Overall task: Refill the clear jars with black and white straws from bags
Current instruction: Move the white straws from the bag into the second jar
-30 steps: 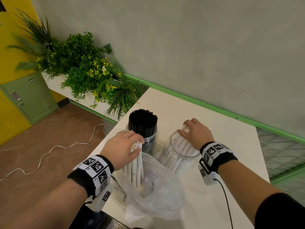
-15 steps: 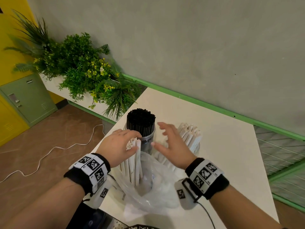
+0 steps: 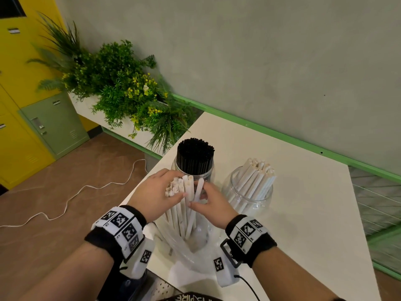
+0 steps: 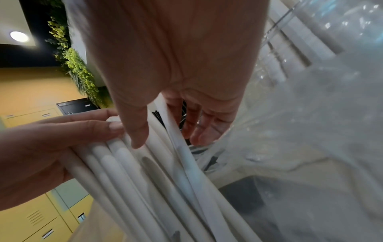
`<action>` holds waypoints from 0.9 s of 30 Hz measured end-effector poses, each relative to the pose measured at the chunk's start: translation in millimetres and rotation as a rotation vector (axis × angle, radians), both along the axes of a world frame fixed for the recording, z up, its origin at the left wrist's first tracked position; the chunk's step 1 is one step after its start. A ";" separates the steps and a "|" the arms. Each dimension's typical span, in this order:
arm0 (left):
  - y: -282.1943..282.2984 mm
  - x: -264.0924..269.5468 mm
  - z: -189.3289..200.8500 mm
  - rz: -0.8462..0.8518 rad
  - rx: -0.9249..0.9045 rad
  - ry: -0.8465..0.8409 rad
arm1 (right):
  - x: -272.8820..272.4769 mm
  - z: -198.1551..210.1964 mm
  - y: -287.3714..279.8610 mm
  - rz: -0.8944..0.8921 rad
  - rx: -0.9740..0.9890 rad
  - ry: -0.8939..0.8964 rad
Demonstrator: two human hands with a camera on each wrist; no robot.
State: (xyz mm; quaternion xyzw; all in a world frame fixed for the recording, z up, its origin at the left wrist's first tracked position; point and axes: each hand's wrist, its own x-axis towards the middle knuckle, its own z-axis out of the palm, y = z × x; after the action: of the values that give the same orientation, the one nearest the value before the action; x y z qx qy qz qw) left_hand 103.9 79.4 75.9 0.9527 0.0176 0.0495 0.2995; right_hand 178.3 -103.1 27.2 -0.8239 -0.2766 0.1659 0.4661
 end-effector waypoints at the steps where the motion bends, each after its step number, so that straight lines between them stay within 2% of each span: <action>1: 0.1 -0.9 -2.1 0.003 -0.013 -0.016 | -0.9 -0.2 2.1 -0.017 0.037 0.000; 6: -0.4 -2.9 -5.8 0.027 -0.032 -0.051 | -8.5 6.2 10.9 -0.080 0.232 0.089; 9: -0.5 -2.7 -4.0 0.029 -0.047 -0.052 | -9.1 6.3 14.2 -0.085 0.216 0.106; 15: -6.6 -1.6 -5.6 -0.034 -0.127 -0.053 | -15.8 7.3 12.8 -0.150 0.330 0.037; 27: -12.8 6.4 -9.3 0.050 -0.096 -0.063 | -19.5 6.6 13.1 -0.138 0.348 0.066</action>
State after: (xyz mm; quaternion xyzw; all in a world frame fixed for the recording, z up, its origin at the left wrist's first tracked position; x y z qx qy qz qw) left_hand 110.3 66.6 66.7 0.9344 0.0342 0.0857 0.3441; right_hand 158.8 -90.0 33.8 -0.7418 -0.2287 0.1102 0.6207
